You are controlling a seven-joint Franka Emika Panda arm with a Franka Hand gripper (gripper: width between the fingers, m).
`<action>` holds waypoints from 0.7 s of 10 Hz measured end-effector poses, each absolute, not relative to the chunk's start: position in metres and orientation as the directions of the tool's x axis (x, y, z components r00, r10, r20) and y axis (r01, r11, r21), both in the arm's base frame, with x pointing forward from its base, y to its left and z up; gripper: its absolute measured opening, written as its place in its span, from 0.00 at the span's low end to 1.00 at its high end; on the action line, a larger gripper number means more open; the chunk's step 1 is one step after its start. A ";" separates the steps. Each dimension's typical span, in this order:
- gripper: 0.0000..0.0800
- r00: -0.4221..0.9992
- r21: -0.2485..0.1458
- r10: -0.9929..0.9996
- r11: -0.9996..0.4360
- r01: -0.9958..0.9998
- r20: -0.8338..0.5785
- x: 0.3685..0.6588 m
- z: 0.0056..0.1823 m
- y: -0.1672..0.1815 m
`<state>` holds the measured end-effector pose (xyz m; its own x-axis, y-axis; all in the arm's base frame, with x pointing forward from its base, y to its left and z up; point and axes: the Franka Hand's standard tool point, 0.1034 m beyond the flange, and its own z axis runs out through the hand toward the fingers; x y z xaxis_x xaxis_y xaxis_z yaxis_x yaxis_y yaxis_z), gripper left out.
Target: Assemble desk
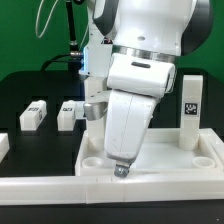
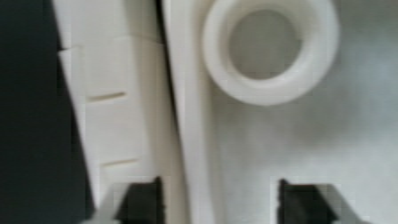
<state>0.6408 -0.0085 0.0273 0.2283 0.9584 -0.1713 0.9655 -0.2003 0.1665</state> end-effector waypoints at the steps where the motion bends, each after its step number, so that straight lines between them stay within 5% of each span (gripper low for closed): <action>1: 0.64 0.229 0.166 0.958 -0.201 0.965 -0.171 0.641 0.028 -0.009; 2: 0.76 0.231 0.165 0.958 -0.203 0.965 -0.172 0.641 0.027 -0.010; 7: 0.81 0.233 0.165 0.957 -0.206 0.965 -0.172 0.641 0.027 -0.012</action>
Offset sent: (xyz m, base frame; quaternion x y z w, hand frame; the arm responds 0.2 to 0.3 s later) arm 0.0000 0.0000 0.0000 0.0000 0.0000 0.0000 1.0000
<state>0.6407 -0.0119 0.0267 0.2334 0.9570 -0.1721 0.9647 -0.2057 0.1645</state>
